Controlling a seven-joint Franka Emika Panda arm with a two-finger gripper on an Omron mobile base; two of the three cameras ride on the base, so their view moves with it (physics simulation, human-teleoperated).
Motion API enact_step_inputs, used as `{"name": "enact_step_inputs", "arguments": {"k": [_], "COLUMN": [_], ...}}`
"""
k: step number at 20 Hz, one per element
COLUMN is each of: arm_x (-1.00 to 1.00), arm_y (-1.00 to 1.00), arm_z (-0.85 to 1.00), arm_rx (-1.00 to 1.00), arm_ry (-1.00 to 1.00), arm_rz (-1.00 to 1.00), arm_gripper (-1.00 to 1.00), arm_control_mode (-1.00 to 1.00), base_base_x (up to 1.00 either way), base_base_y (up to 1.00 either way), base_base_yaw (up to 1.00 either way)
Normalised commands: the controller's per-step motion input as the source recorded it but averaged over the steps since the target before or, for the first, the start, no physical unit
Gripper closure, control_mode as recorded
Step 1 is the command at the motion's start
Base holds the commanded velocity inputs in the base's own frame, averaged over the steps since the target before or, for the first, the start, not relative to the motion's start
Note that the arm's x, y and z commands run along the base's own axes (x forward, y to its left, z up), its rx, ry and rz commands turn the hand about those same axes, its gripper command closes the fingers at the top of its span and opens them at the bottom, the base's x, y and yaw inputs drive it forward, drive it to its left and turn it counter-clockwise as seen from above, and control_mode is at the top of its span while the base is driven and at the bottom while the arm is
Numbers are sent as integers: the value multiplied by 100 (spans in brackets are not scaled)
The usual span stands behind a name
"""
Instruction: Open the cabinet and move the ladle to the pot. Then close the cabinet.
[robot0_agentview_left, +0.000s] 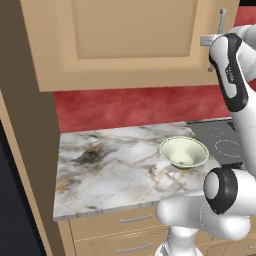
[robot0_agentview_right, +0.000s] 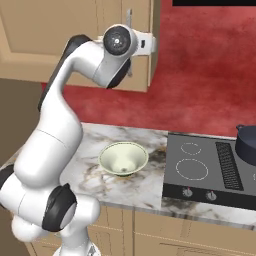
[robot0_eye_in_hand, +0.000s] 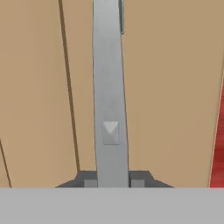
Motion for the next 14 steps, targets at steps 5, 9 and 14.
{"name": "enact_step_inputs", "arguments": {"k": [5,9,14], "arm_x": [-59,-88,-97], "arm_y": [14,28,28], "arm_z": [1,18,31], "arm_rx": [0,-2,-5], "arm_ry": [-10,-4,0], "arm_rz": [0,-1,-5], "arm_gripper": [100,100,100], "arm_control_mode": [-100,-100,-100], "base_base_x": [0,0,0], "base_base_y": [0,0,0], "base_base_yaw": [0,0,0]}}
